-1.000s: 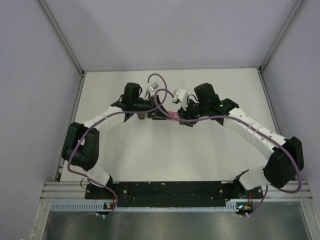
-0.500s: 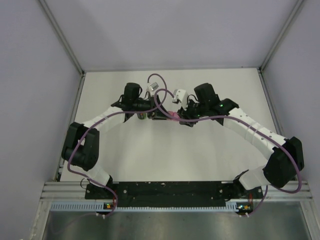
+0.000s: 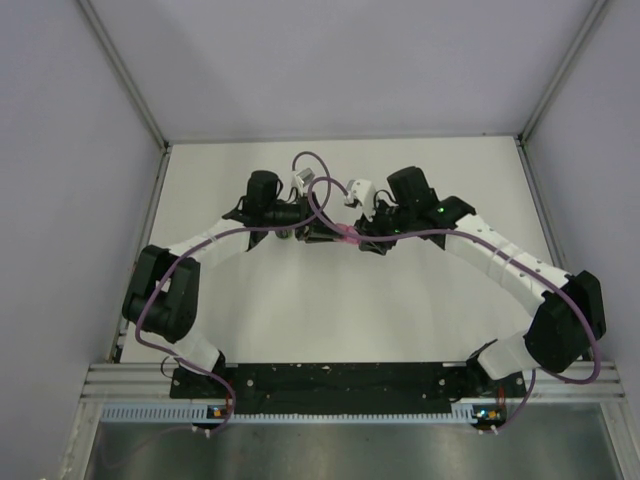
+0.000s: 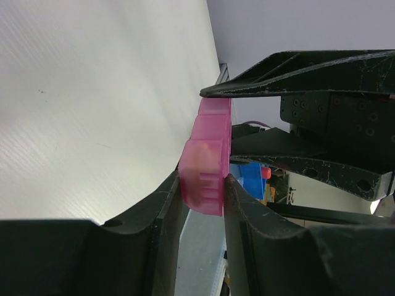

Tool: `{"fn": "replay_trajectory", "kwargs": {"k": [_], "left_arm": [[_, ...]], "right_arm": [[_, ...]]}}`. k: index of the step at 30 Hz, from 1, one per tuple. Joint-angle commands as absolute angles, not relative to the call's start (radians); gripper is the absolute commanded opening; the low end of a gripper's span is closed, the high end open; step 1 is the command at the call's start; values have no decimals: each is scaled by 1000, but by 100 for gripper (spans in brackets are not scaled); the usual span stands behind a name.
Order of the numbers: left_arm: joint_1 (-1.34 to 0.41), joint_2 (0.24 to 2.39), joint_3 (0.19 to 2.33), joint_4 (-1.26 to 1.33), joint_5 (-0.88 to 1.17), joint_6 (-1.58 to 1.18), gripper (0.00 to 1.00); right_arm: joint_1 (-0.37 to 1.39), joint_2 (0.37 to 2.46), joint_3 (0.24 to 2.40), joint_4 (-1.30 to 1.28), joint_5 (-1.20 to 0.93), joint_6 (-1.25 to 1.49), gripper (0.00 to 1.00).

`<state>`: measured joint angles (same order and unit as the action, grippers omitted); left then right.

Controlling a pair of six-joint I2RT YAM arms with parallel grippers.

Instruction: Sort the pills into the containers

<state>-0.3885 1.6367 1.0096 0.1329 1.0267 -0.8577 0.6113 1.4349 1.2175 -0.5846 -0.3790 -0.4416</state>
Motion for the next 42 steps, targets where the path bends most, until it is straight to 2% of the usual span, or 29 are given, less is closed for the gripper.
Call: {"fn": "replay_trajectory", "kwargs": {"k": [1,4,7,11,17,32,42], "left_arm": [[-397,1614,1005,218,1048,-884,22],[-399,1615,1005,221,1049,-885,37],[-397,1612,1003,225,1048,-885,47],[-399,1608,1003,225,1051,-881,56],[-399,1597,1000,196,1043,-839,58],[-400,1601,1005,190,1035,-824,52],[-400,1594,1003,190,1039,-813,55]], "right_arm": [[606,1428,1262,-522,-410,-426,0],[606,1430,1261,-520,-410,-426,0],[607,1431,1259,-519,-411,-426,0],[607,1431,1256,-520,-414,-426,0],[606,1425,1255,-519,-410,-426,0],[606,1422,1252,-520,-413,-426,0],[606,1427,1243,-515,-408,-426,0]]}}
